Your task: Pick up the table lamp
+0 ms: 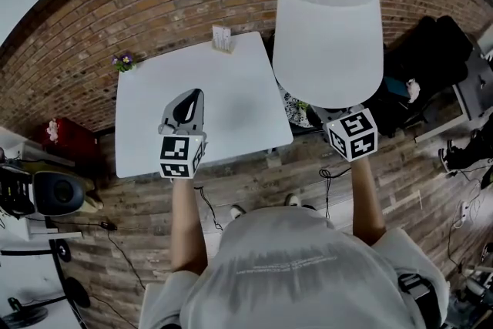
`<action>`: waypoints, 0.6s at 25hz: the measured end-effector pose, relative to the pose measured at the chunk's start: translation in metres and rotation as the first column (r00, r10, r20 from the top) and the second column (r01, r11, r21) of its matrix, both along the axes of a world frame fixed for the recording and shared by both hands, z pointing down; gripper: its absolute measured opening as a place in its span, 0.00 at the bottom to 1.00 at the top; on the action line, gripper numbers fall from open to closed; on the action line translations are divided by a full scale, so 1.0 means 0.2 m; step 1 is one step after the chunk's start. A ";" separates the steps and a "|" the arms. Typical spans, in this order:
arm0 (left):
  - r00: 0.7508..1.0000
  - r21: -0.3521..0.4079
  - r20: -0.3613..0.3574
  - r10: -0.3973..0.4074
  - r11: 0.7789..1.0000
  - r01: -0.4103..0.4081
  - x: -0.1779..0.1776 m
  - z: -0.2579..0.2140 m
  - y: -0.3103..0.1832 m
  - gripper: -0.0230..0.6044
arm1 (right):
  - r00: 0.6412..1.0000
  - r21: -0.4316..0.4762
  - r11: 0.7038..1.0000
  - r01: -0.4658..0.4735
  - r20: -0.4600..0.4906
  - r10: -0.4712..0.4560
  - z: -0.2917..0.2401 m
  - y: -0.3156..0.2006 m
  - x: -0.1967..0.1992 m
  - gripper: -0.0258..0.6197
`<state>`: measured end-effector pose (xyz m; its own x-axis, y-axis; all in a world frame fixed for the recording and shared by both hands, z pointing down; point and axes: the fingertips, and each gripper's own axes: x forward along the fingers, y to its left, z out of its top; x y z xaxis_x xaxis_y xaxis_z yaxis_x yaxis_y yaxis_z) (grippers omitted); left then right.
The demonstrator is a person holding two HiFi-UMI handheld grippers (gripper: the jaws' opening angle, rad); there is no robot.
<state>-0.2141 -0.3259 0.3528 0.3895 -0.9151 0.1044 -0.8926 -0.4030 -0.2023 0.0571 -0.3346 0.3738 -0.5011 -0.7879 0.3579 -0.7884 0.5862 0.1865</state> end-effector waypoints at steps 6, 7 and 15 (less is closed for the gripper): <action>1.000 0.015 0.016 0.009 1.000 -0.009 0.01 -0.04 0.03 0.06 | 1.000 0.016 1.000 -0.007 0.012 0.007 -0.05 0.03 0.02 0.28; 1.000 0.017 0.017 0.009 1.000 -0.009 0.01 -0.05 0.03 0.06 | 1.000 0.018 1.000 -0.006 0.013 0.006 -0.05 0.04 0.01 0.28; 1.000 0.016 0.029 0.008 1.000 -0.008 0.01 -0.05 0.04 0.06 | 1.000 0.020 1.000 0.007 -0.005 -0.007 -0.03 0.04 -0.02 0.28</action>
<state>-0.2120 -0.3177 0.3426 0.3939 -0.9135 0.1015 -0.8829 -0.4067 -0.2346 0.0527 -0.3263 0.3684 -0.5048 -0.7916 0.3443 -0.7835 0.5876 0.2022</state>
